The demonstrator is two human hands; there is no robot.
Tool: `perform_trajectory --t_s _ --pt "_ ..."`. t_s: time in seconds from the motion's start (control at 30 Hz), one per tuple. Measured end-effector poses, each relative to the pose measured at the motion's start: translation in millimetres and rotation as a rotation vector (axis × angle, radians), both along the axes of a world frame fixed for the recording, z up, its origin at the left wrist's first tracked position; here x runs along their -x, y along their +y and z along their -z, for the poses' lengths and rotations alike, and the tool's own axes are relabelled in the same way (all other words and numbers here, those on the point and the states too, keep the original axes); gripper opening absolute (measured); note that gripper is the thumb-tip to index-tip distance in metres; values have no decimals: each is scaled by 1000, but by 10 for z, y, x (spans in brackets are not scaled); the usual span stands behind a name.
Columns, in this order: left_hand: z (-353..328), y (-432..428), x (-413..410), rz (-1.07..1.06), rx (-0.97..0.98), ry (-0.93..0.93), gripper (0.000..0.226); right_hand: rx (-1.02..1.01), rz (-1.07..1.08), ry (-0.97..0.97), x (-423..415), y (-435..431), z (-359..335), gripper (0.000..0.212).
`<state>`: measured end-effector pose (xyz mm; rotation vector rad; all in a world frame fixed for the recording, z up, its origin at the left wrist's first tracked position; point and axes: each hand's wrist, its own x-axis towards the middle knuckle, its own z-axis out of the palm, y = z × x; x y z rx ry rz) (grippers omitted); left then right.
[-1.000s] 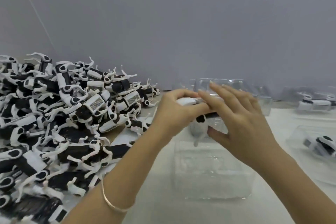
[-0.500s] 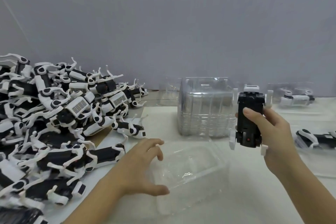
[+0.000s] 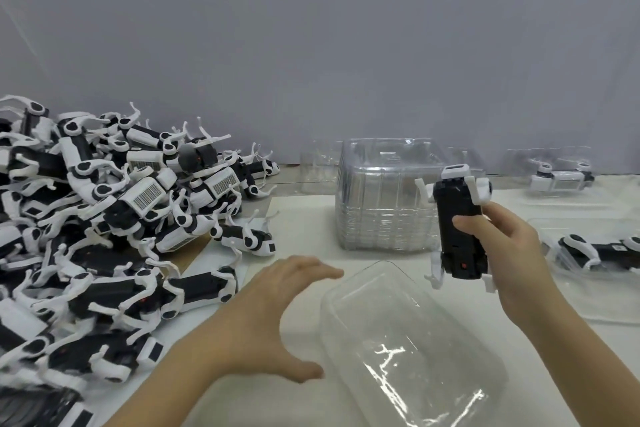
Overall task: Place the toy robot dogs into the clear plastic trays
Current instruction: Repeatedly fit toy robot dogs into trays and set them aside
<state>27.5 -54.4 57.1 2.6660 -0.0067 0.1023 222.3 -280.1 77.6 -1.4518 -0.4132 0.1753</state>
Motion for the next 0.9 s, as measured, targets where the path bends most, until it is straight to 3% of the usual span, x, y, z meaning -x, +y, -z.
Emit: perform_trajectory --t_s 0.07,0.2,0.3,0.47,0.67,0.77,0.9 --pt "103 64 -179 43 -2 9 96 -4 1 12 -3 10 14 21" --pt "304 -22 -448 90 117 -61 60 -23 1 30 3 21 18 29" --pt "407 -44 -500 38 132 -131 56 -3 -2 9 -1 -5 0 30" --pt "522 -122 -491 -116 51 -294 70 66 -45 -65 -39 -42 5 42" --pt "548 -347 -415 -306 -104 -592 71 146 -159 -173 -92 -33 84 61" --pt "577 -322 -401 -359 36 -489 93 236 -197 -261 -120 -52 116 57" --pt "681 -226 -463 -323 392 -212 129 289 -290 -348 -175 -8 115 46"
